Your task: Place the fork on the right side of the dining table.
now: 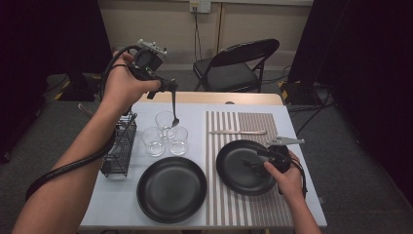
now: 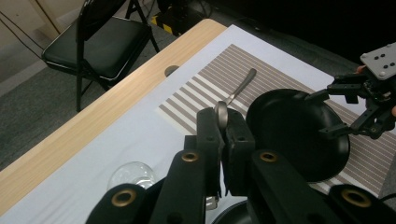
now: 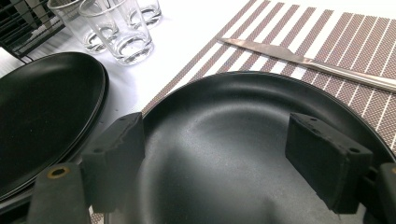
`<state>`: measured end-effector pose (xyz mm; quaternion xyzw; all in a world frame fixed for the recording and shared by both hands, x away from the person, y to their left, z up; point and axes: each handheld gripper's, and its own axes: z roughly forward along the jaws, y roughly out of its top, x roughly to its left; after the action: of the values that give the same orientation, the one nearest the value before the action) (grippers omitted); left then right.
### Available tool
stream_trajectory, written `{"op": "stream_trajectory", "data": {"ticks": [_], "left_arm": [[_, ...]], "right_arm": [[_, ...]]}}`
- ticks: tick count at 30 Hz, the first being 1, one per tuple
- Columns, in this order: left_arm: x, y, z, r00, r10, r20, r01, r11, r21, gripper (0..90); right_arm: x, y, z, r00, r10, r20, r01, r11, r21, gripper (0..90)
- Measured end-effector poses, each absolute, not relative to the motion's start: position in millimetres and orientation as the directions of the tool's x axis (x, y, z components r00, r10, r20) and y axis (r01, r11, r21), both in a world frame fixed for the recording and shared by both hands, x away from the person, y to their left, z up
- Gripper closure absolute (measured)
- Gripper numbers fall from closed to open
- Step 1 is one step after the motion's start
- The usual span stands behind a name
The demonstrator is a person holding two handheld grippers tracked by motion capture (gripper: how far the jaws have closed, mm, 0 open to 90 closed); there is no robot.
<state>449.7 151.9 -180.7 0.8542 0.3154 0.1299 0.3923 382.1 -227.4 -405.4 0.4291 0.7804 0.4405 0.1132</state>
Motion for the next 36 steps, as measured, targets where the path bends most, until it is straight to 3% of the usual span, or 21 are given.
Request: {"op": "stream_trajectory", "data": {"ticks": [36], "left_arm": [[432,97,-239,0.836,0.541,-0.095,0.415,-0.509,0.755,86.9]], "right_arm": [[377,-202,-394,-0.645,0.752,0.135,0.533,0.316,0.785,21.0]]}}
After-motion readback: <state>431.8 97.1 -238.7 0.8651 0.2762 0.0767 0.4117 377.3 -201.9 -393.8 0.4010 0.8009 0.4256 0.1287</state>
